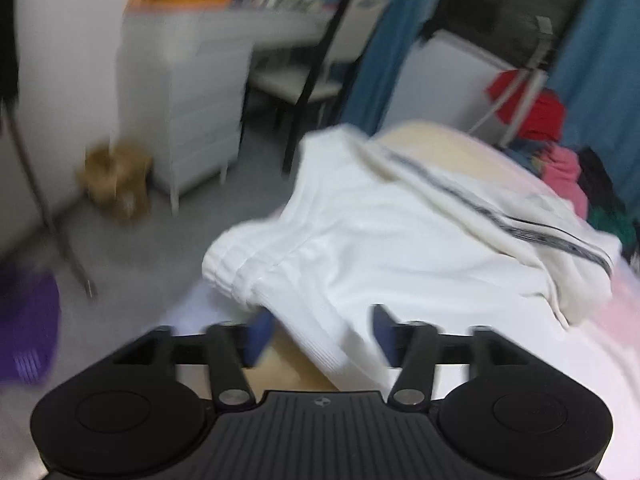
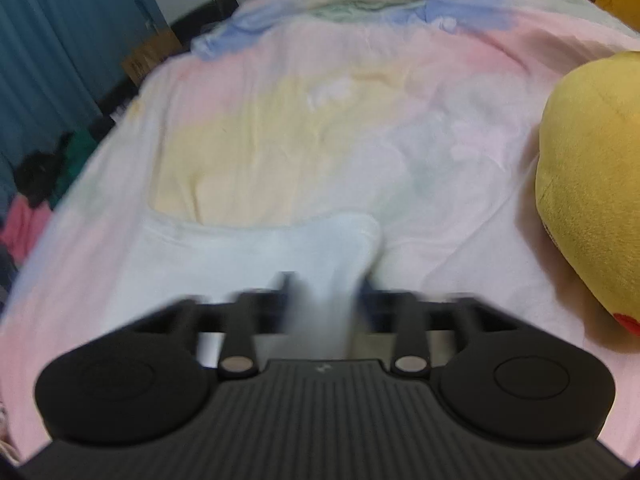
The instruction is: Fold clothes
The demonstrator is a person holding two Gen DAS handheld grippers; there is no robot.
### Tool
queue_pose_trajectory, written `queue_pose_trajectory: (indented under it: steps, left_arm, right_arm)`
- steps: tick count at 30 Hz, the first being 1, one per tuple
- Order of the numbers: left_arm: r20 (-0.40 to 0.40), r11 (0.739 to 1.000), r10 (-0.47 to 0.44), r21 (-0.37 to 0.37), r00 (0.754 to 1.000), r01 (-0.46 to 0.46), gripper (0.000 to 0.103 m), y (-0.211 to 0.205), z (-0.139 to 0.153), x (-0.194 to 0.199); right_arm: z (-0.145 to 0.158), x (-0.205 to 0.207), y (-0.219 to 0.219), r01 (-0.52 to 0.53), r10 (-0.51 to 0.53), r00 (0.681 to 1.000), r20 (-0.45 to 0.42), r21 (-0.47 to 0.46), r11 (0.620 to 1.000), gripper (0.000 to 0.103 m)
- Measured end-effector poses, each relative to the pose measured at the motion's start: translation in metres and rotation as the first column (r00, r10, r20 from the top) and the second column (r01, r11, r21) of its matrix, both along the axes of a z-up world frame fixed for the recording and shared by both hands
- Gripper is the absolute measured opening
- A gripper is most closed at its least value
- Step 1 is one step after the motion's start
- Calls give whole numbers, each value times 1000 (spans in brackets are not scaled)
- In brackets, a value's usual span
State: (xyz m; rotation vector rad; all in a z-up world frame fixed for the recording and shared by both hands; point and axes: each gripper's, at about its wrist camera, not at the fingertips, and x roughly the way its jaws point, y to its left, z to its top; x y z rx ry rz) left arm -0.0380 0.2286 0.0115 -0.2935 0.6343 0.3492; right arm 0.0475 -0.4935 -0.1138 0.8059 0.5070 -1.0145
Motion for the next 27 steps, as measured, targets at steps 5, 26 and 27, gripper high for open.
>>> queue_pose_trajectory:
  steps: [5,26,27]
  left_arm:
    - [77,990,-84,117,994,75,89,-41,27,-10]
    - [63,908,-409,123,910,400,94,-188,-36,9]
    - [62,903,-417,139,907,406,94,-192,-38,9]
  right_arm:
    - [39,-1,33,-92,106,990,88,-153,984,73]
    - [88,11,217,-697,820,573,7,-521,492,73]
    - [88,11,219,-697,822,570,12,-523,491,73]
